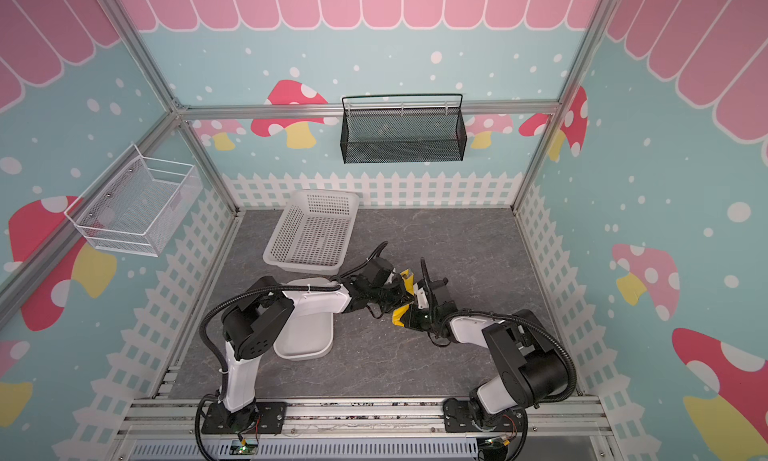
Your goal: Place the utensils on the paper napkin and roll it up
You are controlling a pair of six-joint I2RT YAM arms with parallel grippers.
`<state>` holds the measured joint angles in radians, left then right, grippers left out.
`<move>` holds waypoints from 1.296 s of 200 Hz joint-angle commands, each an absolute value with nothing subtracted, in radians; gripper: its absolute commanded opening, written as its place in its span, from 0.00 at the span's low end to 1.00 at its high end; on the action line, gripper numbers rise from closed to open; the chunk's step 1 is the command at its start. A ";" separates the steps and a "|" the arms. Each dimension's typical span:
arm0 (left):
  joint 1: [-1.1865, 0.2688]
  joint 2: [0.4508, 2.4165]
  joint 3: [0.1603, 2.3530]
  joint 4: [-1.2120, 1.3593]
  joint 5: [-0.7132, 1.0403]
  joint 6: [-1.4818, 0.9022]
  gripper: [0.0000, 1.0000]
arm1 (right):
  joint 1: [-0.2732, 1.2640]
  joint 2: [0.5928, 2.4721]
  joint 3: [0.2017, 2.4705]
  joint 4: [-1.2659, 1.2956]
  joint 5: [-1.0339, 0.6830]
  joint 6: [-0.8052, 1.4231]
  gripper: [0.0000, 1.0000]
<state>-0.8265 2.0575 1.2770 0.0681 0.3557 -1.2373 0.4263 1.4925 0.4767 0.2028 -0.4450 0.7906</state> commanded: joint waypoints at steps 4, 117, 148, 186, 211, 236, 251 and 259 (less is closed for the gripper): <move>-0.836 2.082 1.311 0.115 0.336 -1.269 0.03 | 0.419 1.456 0.443 0.175 -0.444 0.811 0.09; -0.838 2.115 1.350 0.094 0.328 -1.264 0.03 | 0.330 1.192 0.333 0.191 -0.452 0.891 0.24; -0.838 2.114 1.351 0.091 0.328 -1.261 0.04 | 0.328 1.192 0.350 0.206 -0.467 0.885 0.46; -0.838 2.119 1.357 0.088 0.332 -1.260 0.04 | 0.327 1.268 0.417 0.151 -0.408 0.822 0.57; -0.838 2.117 1.358 0.086 0.332 -1.258 0.04 | 0.327 1.298 0.445 0.129 -0.368 0.756 0.60; -0.838 2.116 1.357 0.086 0.332 -1.258 0.04 | 0.328 1.319 0.480 0.099 -0.332 0.684 0.64; -0.838 2.118 1.359 0.087 0.332 -1.259 0.04 | 0.328 1.335 0.482 0.106 -0.311 0.654 0.67; -0.838 2.121 1.362 0.087 0.335 -1.261 0.04 | 0.328 1.349 0.490 0.105 -0.308 0.634 0.67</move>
<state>-0.8272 2.0972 1.3304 0.0834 0.3447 -1.2457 0.3328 1.3174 0.4622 0.1299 -0.3569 0.7258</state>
